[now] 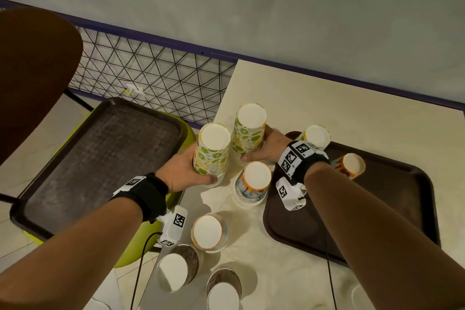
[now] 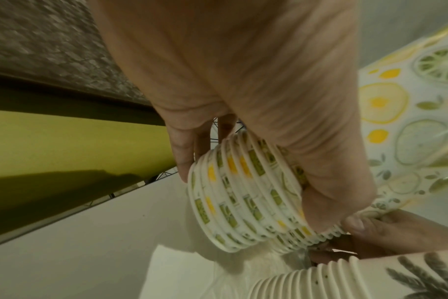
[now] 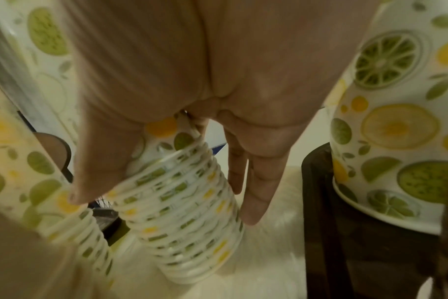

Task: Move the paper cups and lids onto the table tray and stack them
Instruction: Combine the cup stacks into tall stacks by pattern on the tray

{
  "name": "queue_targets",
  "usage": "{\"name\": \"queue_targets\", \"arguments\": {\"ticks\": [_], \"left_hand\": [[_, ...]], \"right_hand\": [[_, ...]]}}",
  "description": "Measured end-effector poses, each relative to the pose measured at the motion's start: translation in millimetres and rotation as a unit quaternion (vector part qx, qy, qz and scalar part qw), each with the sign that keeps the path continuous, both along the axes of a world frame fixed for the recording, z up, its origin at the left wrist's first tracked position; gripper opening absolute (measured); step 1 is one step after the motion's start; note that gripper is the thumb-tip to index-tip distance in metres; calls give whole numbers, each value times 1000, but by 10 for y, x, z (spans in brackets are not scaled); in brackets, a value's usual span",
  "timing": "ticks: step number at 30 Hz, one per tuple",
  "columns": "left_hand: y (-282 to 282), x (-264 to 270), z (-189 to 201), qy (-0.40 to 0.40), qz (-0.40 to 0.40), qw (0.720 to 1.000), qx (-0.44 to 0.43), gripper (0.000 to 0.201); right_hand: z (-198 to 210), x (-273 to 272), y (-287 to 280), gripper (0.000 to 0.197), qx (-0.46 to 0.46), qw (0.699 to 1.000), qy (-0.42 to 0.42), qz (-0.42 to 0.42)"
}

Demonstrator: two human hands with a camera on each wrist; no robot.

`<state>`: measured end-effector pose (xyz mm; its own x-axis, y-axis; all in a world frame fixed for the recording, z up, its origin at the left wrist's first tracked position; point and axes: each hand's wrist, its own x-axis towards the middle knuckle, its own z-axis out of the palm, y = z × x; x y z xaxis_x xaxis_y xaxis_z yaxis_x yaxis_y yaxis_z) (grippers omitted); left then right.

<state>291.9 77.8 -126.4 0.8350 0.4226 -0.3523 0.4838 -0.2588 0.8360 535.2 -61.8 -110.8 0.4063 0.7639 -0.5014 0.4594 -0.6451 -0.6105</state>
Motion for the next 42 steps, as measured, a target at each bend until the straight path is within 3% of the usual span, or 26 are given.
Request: {"name": "queue_targets", "arguments": {"ticks": [4,9,17,25,30,33,38,42], "left_hand": [[-5,16,-38,1,5,1000,-11,77],[15,-11,-69,6,13,1000,-16,76],[54,-5,-72,6,25,1000,-14,79],[68,-41,-44,6,36,999,-10,77],[83,-63,190,10,30,999,8,77],[106,-64,395,8,37,999,20,78],[105,-55,856,0,43,998,48,72],[33,62,1324,-31,31,997,65,65]], "right_hand": [[32,-62,11,108,24,999,45,-13],[55,-74,-21,90,42,998,16,-32],[-31,-80,39,103,50,996,-32,-74],[109,-7,-32,96,137,980,30,-144],[564,-21,-199,80,236,941,118,-210],[839,-3,-356,77,249,926,152,-240],[1242,135,-794,73,277,917,115,-264],[1312,348,-1147,78,289,910,77,-287]]}}
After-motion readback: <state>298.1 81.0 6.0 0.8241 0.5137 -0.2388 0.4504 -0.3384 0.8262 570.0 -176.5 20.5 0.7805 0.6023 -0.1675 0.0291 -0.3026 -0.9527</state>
